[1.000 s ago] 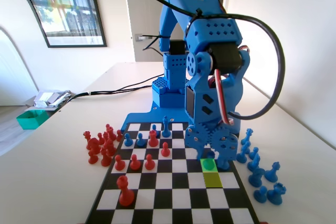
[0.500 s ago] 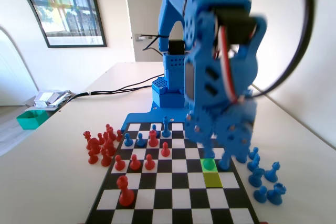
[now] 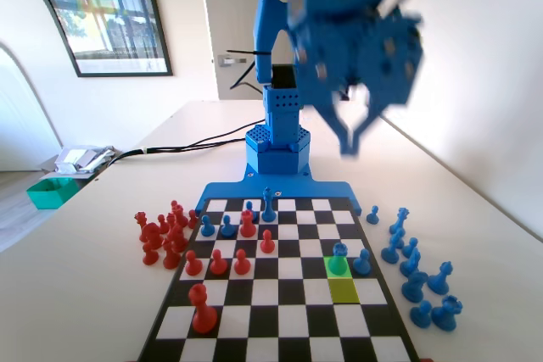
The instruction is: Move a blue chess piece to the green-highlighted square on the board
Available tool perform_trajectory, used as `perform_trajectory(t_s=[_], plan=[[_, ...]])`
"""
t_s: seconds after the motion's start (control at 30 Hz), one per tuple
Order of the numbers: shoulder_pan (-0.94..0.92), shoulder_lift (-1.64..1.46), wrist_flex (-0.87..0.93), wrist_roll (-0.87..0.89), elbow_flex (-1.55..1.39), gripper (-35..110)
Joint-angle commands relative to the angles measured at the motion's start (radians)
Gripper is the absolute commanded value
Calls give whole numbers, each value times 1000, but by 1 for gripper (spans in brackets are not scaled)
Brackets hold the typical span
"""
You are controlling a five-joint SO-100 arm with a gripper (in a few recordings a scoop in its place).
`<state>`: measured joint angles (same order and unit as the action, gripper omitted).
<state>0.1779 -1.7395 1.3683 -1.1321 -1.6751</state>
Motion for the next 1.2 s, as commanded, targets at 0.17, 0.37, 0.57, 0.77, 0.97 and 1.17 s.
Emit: perform_trajectory(t_s=[0.17,0.37,0.57,0.77,0.97,1.17], plan=[[-66,-491,265,-402,-140,1],[-110,-746,304,-548,-296,1],[-130,-900,350,-606,-351,1],[-130,-1008,356,-627,-399,1],[-141,-1101,295,-618,-480,1],[-175,-1183,235,-617,-500,1]])
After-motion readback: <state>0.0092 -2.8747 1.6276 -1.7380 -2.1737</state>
